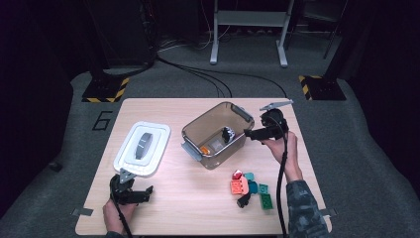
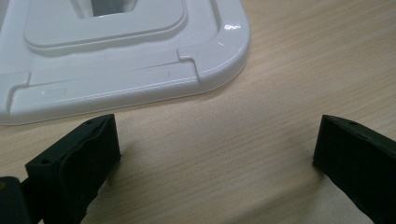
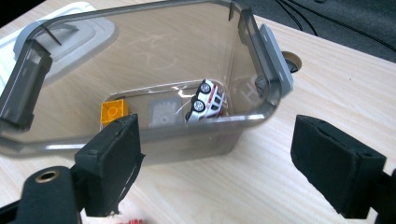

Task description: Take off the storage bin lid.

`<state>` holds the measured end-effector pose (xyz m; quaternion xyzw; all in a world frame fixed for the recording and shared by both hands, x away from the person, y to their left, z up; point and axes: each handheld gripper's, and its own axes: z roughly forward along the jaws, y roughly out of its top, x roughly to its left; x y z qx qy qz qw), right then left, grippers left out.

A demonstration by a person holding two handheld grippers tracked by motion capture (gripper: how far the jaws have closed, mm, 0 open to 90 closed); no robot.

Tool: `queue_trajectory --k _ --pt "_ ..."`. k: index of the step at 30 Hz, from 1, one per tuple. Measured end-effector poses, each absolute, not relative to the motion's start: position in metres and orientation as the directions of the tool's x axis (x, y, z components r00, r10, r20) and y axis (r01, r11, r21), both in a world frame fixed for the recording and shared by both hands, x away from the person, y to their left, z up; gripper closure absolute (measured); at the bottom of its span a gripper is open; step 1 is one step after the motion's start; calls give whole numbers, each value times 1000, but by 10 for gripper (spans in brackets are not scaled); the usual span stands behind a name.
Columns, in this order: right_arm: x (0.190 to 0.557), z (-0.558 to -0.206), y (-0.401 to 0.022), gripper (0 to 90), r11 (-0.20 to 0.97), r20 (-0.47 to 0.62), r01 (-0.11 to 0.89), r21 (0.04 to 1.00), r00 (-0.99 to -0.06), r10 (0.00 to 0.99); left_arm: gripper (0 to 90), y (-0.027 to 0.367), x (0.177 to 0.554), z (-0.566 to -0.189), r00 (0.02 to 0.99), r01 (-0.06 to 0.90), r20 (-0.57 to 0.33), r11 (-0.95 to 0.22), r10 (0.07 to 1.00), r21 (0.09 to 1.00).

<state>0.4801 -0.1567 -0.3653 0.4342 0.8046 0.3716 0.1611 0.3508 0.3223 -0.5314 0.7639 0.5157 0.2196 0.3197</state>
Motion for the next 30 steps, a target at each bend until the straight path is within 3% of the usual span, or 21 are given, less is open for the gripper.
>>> queue_trajectory --k 14,30 --pt "448 -397 -188 143 297 94 607 737 -527 845 1 323 351 -531 375 652 5 -267 927 710" --pt "423 -441 -191 144 289 125 652 701 -511 851 1 322 351 -531 372 648 6 -264 928 715"
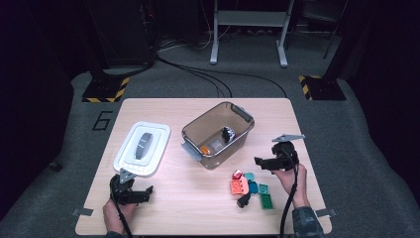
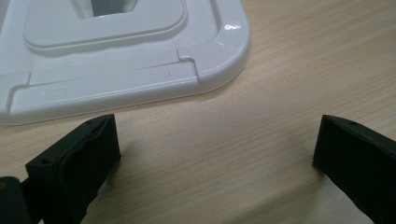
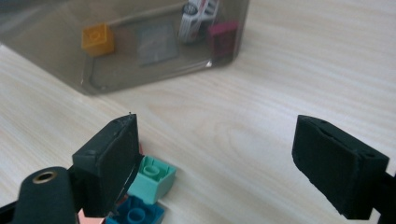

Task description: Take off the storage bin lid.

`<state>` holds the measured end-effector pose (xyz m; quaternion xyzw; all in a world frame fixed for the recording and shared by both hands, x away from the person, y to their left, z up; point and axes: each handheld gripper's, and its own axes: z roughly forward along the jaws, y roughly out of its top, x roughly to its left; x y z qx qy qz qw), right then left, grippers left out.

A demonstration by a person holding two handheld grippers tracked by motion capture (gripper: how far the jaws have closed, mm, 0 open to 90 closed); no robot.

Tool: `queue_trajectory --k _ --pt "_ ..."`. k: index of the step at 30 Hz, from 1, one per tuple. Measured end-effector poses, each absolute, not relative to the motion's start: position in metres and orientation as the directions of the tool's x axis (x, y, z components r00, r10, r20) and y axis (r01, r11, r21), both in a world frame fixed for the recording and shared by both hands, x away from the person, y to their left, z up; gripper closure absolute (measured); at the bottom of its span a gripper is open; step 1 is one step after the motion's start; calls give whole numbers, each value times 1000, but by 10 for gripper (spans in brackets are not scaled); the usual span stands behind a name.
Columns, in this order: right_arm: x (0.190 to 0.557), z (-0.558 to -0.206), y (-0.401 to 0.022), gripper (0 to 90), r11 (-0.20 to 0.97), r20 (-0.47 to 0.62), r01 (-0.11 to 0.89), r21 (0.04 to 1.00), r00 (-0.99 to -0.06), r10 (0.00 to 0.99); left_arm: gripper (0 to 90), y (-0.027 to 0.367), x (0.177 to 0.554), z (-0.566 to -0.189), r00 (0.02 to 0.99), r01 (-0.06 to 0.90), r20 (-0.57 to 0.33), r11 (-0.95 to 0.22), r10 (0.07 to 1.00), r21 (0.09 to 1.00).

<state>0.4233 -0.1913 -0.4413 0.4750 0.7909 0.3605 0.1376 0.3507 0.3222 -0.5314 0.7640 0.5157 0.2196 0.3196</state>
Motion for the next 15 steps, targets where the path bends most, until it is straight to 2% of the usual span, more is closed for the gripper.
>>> queue_trajectory --k 12,15 --pt "414 -477 -167 151 330 126 681 654 -529 839 1 323 351 -531 375 650 7 -268 927 711" --pt "415 -479 -156 158 320 127 702 636 -504 854 1 323 351 -531 375 650 7 -268 927 711"
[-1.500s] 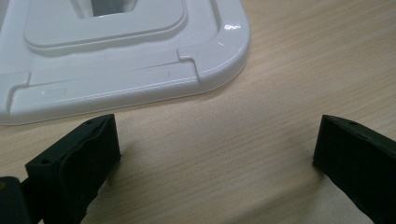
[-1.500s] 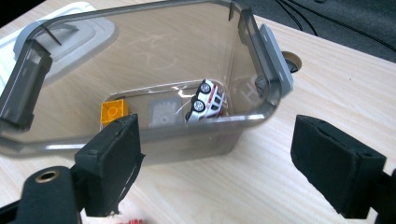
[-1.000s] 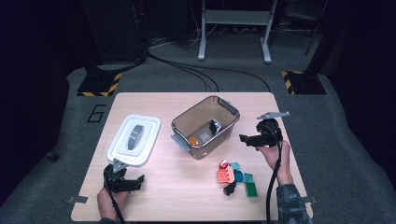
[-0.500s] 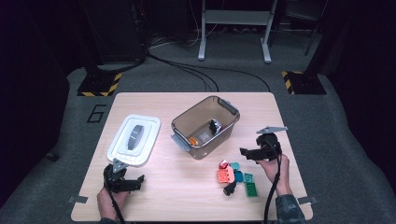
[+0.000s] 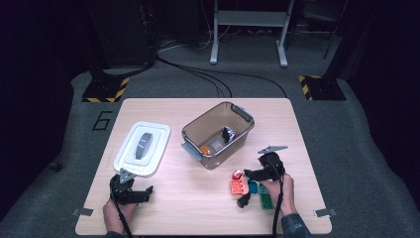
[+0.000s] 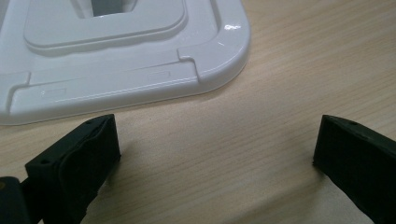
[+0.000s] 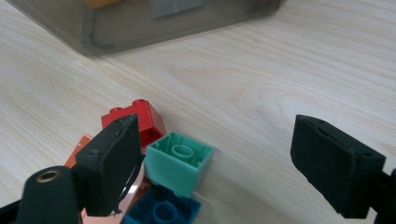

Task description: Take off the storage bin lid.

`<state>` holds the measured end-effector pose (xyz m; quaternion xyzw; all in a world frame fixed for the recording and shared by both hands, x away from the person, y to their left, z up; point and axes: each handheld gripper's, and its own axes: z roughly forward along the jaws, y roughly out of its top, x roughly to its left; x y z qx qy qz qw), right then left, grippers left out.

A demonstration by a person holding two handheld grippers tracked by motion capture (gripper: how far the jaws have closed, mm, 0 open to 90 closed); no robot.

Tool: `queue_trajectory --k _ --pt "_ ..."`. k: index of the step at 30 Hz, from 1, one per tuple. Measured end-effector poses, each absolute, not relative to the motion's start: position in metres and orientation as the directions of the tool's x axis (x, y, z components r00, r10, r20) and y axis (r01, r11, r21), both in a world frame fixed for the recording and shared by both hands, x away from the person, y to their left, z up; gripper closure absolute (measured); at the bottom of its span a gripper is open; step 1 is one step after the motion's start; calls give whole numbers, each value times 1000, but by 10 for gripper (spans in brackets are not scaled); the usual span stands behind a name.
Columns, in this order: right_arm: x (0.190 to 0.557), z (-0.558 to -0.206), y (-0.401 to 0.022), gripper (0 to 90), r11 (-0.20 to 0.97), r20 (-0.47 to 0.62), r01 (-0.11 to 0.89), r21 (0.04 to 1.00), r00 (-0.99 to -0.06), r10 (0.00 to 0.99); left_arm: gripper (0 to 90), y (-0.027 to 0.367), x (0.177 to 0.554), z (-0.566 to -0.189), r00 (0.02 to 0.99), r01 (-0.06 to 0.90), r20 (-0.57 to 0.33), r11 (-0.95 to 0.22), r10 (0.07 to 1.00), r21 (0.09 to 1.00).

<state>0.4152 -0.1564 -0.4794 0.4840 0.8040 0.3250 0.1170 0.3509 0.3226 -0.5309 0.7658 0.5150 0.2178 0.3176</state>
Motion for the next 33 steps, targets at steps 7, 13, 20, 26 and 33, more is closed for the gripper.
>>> queue_trajectory --k 7,13,20,26,33 --pt "417 -486 -150 185 332 105 722 607 -486 867 1 323 351 -531 375 650 8 -269 927 711" --pt "417 -489 -163 224 313 99 736 600 -457 884 1 323 351 -531 375 651 7 -268 927 710" --pt "413 -488 -171 401 299 102 732 612 -448 888 1 323 351 -531 375 650 7 -269 927 711" --pt "409 -489 -173 534 299 92 733 611 -441 893 1 323 351 -531 375 650 7 -269 927 711" --pt "409 -490 -176 583 298 91 730 615 -441 893 1 323 351 -531 375 650 7 -269 927 710"
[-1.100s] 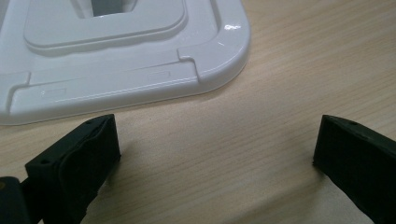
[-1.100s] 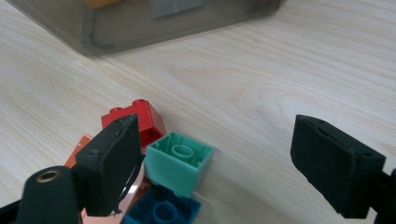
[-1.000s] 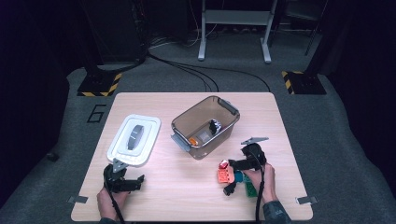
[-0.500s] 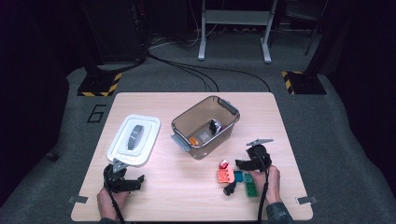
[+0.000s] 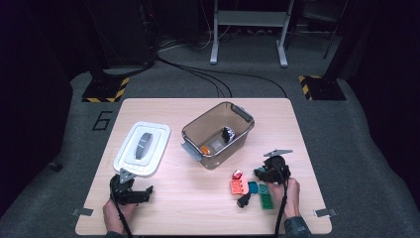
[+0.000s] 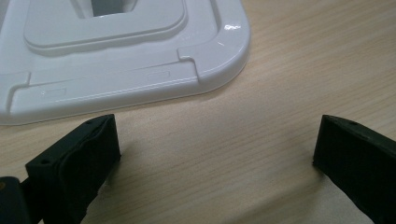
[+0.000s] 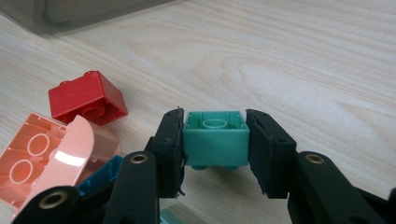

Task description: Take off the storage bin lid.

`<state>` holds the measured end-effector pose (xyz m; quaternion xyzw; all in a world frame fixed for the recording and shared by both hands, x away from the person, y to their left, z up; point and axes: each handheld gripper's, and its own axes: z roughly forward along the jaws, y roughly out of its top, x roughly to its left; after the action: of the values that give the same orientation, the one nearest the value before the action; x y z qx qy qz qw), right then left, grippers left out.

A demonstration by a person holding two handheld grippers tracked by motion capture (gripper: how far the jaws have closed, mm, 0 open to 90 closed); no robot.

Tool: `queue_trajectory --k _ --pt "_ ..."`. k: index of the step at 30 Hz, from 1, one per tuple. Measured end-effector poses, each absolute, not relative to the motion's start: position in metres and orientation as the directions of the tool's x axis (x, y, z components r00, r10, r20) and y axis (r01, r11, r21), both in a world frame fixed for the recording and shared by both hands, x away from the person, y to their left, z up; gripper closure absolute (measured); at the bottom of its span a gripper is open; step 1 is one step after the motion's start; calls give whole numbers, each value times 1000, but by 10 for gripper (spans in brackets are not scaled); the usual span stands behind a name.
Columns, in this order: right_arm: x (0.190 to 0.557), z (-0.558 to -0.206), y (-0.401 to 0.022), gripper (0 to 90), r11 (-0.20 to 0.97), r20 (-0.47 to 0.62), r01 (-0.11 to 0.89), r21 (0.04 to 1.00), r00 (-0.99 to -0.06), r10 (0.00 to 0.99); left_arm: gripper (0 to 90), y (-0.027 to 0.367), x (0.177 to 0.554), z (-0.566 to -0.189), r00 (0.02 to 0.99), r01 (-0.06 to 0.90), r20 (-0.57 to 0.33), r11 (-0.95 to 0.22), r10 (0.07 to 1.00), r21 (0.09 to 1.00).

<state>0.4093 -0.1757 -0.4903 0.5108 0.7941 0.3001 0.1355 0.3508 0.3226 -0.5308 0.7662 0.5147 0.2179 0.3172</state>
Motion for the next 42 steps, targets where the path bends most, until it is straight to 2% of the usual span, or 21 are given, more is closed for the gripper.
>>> queue_trajectory --k 24,42 --pt "422 -477 -189 591 246 123 708 662 -426 896 1 323 351 -531 375 650 7 -269 927 710" --pt "438 -457 -194 591 252 104 677 691 -439 892 1 323 351 -531 375 650 7 -268 927 711"
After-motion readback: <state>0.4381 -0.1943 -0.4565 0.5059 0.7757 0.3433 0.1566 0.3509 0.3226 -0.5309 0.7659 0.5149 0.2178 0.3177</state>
